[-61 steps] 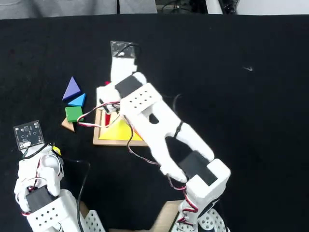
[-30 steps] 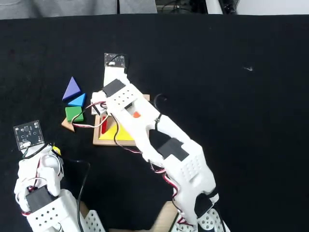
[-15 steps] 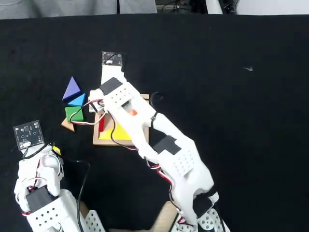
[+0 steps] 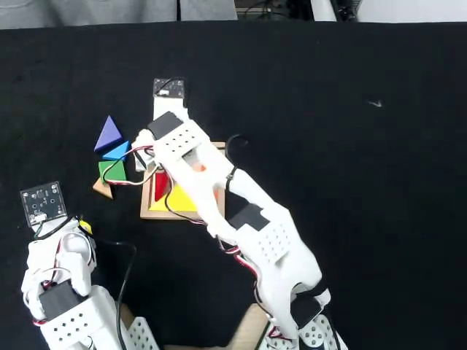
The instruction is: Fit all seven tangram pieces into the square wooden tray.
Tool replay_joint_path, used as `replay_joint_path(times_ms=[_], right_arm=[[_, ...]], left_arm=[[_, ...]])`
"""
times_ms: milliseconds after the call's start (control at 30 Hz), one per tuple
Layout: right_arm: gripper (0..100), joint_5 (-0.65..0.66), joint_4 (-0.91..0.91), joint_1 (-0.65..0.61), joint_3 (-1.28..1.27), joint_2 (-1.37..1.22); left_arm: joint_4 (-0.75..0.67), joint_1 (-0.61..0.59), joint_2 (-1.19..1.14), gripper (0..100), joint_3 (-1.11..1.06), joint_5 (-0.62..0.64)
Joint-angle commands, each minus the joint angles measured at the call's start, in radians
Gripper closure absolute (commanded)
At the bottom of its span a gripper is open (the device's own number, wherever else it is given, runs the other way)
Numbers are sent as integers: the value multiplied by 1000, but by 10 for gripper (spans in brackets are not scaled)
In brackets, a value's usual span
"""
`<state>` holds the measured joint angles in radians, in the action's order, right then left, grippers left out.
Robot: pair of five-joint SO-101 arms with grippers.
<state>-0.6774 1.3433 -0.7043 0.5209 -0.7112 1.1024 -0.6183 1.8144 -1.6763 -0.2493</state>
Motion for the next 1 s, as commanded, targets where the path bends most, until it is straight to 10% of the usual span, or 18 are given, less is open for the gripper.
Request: replay_joint_path(times_ms=[0,800,967], right_arm=[[852,3,37,-9,64,19],[856,580,207,89,200,16],[992,620,170,164,252,-21]], left_arm=[[-18,10,8,841,-8,-11],[-20,10,8,841,-8,-11],[-20,10,8,841,-8,-11]])
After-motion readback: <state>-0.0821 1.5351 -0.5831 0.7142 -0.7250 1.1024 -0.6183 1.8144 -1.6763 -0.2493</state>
